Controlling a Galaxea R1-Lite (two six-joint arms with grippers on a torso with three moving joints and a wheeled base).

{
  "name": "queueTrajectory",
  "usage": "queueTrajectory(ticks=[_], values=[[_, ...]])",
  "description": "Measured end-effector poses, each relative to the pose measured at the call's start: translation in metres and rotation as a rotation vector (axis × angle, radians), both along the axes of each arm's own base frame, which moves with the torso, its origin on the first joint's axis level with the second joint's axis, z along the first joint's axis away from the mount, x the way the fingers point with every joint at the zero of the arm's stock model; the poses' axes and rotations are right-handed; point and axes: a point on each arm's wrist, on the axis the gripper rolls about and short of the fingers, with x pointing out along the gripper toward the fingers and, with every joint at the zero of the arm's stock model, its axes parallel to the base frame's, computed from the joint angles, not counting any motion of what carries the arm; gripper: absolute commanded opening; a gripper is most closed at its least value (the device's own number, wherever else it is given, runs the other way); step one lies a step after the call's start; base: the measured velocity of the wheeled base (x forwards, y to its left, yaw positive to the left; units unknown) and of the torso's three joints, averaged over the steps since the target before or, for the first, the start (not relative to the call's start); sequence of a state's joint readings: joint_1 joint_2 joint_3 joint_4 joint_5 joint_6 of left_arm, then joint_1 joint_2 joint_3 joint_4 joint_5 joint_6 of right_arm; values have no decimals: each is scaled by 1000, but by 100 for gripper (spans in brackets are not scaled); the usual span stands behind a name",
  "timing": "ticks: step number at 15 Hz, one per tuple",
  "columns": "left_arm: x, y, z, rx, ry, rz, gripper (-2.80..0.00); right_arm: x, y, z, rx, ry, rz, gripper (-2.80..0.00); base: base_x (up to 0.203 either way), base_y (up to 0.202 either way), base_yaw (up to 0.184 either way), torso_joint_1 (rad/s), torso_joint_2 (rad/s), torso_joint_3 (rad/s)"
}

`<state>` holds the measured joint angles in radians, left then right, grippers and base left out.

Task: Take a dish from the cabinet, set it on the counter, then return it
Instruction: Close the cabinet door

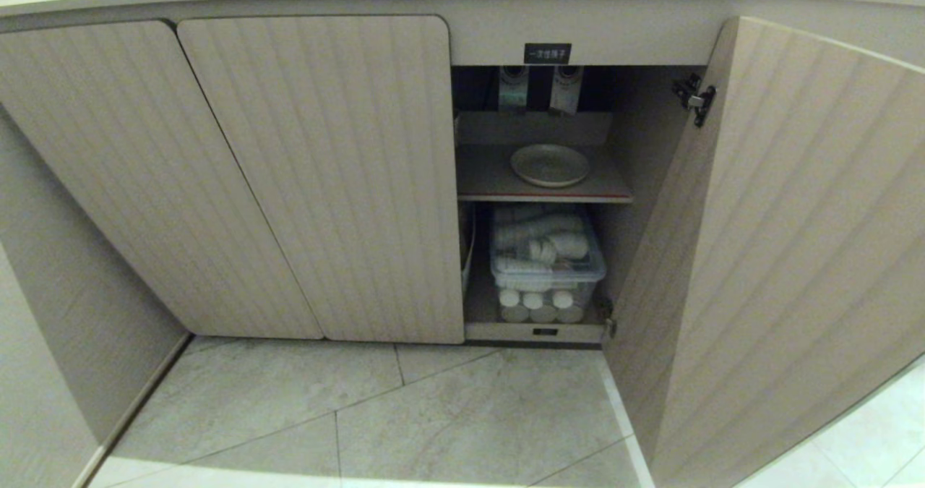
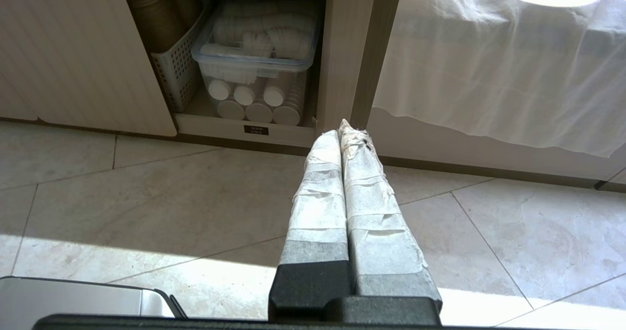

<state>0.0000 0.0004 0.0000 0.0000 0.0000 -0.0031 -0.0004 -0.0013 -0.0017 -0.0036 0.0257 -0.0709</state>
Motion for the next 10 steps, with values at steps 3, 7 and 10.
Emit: queueTrajectory(ticks=[3,7,10], values=[[0,0,0,1,0,0,-280,0,0,1,8,-6,-6,-280,0,0,0,0,0,0],[0,0,0,1,0,0,-280,-5,-3,16,18,-53,-114,-280,0,0,0,0,0,0],[0,0,0,0,0,0,-280,-15,-5,39,29,-93,-228,-280,0,0,0,0,0,0]])
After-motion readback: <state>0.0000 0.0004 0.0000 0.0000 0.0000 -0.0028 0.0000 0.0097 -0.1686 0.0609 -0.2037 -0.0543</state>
